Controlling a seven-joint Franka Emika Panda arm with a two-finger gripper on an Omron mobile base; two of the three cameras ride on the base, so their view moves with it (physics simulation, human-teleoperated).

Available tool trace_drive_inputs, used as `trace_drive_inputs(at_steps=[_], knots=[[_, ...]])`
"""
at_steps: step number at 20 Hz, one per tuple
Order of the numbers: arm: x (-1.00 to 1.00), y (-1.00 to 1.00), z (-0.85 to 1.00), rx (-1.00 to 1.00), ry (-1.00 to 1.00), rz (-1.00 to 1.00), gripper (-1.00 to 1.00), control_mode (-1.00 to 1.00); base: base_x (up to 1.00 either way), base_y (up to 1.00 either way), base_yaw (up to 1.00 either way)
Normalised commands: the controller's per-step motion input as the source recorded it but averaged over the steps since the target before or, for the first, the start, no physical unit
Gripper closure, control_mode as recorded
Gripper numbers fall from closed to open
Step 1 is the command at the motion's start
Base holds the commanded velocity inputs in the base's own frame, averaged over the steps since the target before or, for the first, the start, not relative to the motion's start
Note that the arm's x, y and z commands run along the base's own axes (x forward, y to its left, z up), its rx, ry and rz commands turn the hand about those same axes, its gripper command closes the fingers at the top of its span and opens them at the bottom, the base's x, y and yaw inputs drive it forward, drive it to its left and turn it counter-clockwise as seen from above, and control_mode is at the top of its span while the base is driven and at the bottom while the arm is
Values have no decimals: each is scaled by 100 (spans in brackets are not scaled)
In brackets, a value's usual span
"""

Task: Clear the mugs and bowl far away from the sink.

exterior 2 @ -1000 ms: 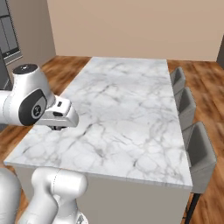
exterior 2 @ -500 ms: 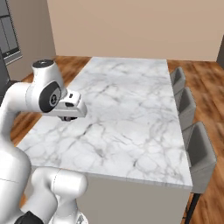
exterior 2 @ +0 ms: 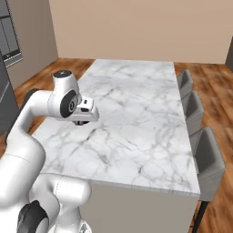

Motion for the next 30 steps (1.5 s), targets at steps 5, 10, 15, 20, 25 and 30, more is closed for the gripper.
trace_drive_inputs(at_steps=[5, 10, 15, 20, 25, 30], knots=[[61, -4, -34, 1, 0, 2, 100, -100, 0, 0, 0], [45, -2, -34, 1, 1, 0, 100, -100, 0, 0, 0], [36, 0, -28, 0, 8, 0, 100, -100, 0, 0, 0], [32, 0, -28, 0, 8, 0, 100, -100, 0, 0, 0], [31, 0, -34, 0, 9, 0, 100, -100, 0, 0, 0], [28, 0, -40, 0, 5, 0, 100, -100, 0, 0, 0]])
